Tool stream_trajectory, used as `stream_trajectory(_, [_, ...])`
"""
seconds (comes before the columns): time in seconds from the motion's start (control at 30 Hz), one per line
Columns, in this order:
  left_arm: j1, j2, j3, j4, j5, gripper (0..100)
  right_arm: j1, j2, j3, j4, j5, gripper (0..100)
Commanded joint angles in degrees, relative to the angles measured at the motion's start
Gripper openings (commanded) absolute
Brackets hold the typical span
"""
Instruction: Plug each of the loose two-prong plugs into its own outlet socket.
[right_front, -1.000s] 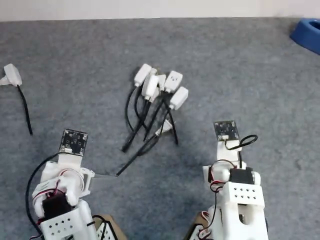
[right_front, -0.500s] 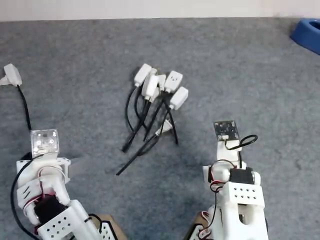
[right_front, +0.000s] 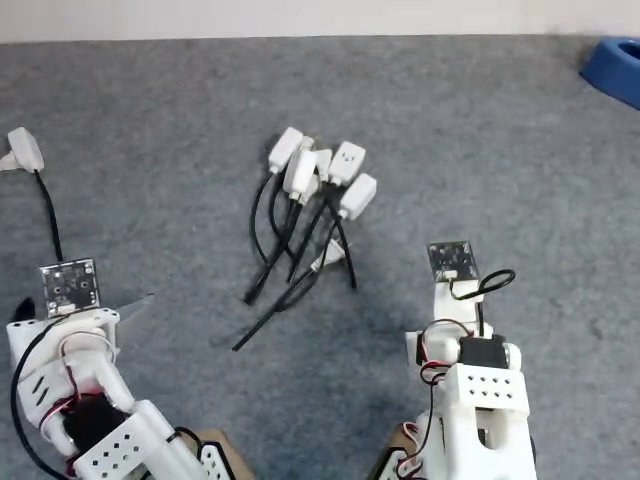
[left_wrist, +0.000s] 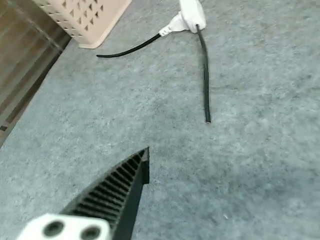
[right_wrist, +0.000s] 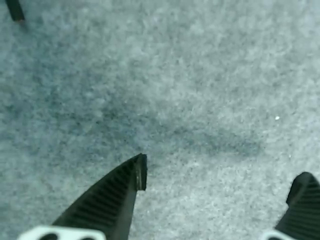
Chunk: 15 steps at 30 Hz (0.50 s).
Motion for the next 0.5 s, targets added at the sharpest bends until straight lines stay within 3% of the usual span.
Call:
stream_trajectory(0.0, [-1.36, -0.48, 0.84, -1.58, -0.70, 59, -0.13, -0.22, -0.04, -0.84, 0.18, 42.2])
stream_trajectory(0.07, [-0.92, -0.40, 0.84, -1.32, -4.48, 58, -0.13, -0.22, -0.04, -0.84, 0.18, 42.2])
stream_trajectory(0.13, [-0.92, -0.40, 0.84, -1.32, -6.07, 49, -0.13, -0.22, -0.04, -0.84, 0.18, 42.2])
stream_trajectory(0.33, [-0.48, -0.57, -0.04, -1.76, -9.93, 4, -0.13, -0.22, -0.04, -0.75, 0.18, 42.2])
stream_trajectory(0.4, [-0.57, -0.57, -0.22, -1.67, -11.96, 2, -0.13, -0.22, -0.04, -0.75, 0.18, 42.2])
stream_trajectory(0.47, [-0.57, -0.66, -0.75, -2.02, -12.04, 8, -0.13, -0.22, -0.04, -0.75, 0.18, 42.2])
